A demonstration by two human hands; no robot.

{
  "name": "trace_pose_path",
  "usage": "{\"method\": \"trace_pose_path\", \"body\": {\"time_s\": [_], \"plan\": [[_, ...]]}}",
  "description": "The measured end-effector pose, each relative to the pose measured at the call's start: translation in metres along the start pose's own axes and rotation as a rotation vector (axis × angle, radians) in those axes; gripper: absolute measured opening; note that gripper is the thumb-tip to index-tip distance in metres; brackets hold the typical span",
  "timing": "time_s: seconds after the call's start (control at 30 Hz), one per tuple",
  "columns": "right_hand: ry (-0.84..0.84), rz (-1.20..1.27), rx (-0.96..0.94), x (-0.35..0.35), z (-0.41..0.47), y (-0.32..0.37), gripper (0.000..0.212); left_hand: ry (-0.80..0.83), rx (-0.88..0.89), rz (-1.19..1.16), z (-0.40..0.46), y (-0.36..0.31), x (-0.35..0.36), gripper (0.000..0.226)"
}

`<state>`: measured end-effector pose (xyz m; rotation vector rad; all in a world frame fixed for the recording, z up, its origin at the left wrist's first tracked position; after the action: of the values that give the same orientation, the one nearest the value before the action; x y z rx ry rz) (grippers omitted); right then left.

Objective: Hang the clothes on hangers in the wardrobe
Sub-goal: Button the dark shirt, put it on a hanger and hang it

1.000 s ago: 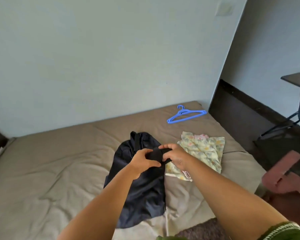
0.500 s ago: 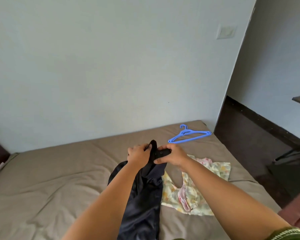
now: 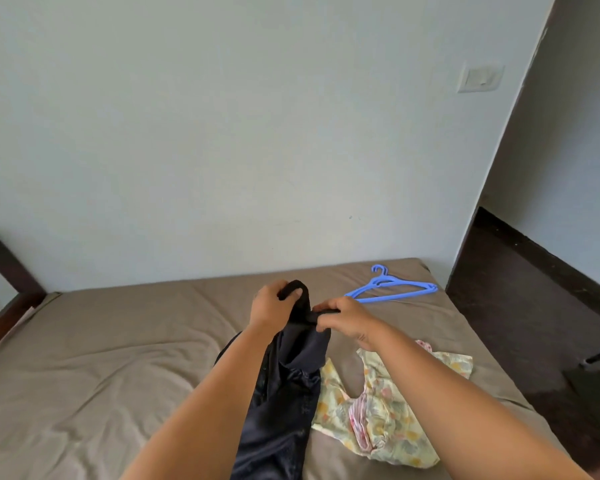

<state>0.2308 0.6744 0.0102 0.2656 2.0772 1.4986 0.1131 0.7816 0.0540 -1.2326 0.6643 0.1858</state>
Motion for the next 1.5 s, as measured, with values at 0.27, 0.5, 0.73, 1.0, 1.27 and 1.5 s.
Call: {"method": "trace_pose_path", "body": {"time_s": [0.27,0.5,0.73,1.0,1.27,1.5], "plan": [[-0.203,-0.025,-0.129,-0.031,0.005,0.022,0.014,0.144,-0.001,-0.029,-0.003,-0.022,0.006,0.018],[-0.437,-0.250,-0.699,-0.040,-0.034,0.087,0.016,0.184,0.011,-0.050,0.000,-0.049,-0.006,0.017],[-0.439,-0.267,-0.853,-0.030,-0.052,0.109,0.017,0.202,0.029,-0.068,0.002,-0.057,-0.018,0.017],[-0.527,-0.355,-0.882,-0.032,-0.061,0.113,0.020,0.260,0.006,-0.106,0.000,-0.059,-0.024,0.017],[-0.566,-0.494,-0.830,-0.032,-0.055,0.110,0.018,0.259,0.144,0.035,0.001,-0.068,-0.027,0.018],[-0.494,-0.626,-0.738,-0.031,-0.050,0.104,0.028,0.327,0.318,0.169,-0.005,-0.076,-0.016,0.013]]}}
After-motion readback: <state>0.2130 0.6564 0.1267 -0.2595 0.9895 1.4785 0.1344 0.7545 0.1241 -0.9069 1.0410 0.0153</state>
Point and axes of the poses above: each hand's wrist, its own z-axis towards the middle knuckle, its own x-axis out of the palm, y = z × x, the point moved 10 cm from there along z, towards the middle knuckle, and after that the axes turned 12 degrees about -y, right-handed, at the moved point
